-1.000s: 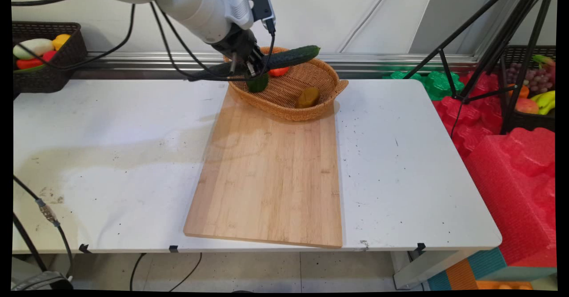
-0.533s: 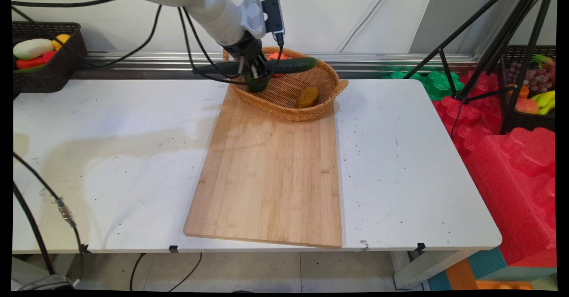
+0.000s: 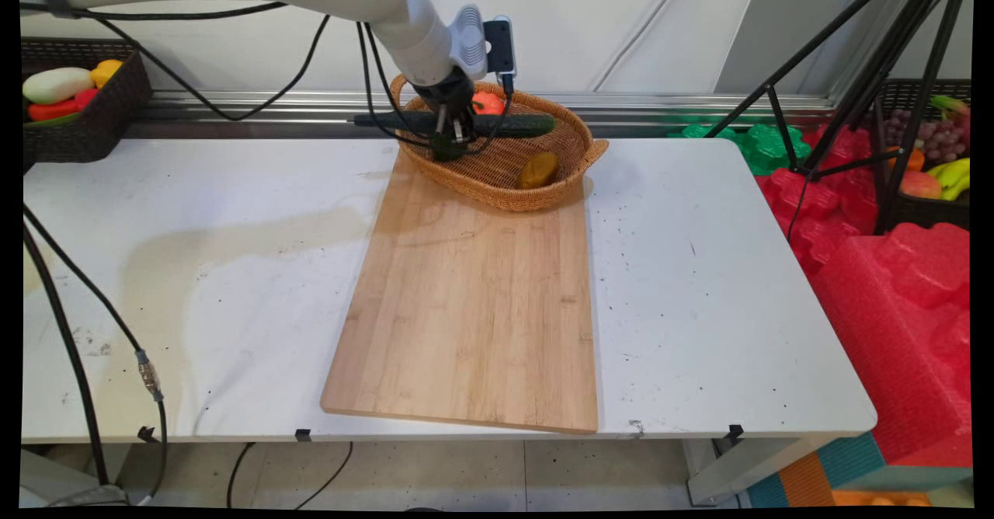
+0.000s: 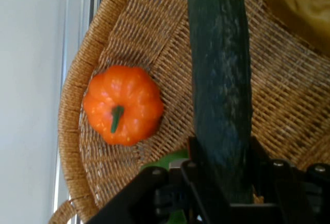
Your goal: Place the picked object in the vegetable basket
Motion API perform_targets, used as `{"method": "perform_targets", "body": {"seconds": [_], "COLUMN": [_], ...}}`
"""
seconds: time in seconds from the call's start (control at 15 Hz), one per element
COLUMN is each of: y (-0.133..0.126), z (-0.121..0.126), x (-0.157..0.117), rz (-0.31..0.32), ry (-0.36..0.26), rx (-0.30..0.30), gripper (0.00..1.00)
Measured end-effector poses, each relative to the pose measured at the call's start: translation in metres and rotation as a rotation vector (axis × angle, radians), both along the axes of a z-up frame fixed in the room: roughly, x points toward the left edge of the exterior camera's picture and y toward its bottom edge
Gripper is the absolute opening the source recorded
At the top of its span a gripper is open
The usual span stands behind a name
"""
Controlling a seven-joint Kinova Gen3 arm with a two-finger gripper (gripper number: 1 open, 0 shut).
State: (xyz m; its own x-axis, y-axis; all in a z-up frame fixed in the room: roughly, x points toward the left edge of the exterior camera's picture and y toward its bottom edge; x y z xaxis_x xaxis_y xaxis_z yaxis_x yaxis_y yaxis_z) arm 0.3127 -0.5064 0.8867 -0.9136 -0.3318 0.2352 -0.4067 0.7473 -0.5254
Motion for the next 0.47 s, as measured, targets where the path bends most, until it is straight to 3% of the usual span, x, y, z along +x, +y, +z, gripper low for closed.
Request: {"method": "perform_targets", "body": {"seconds": [0.07,0.13,0.47], "y": [-0.0044,-0.0074,-0.0136], "z": [-0.0030,-0.0048,-0.0077], "x": [-0.0017,-0.0033,-0.0107], "rz": [0.001,0.003,0.019], "ry": [0.003,0.008,0.055], "rx": [0.005,0.008,0.010], "gripper": [0.00,1.00,1.00]}}
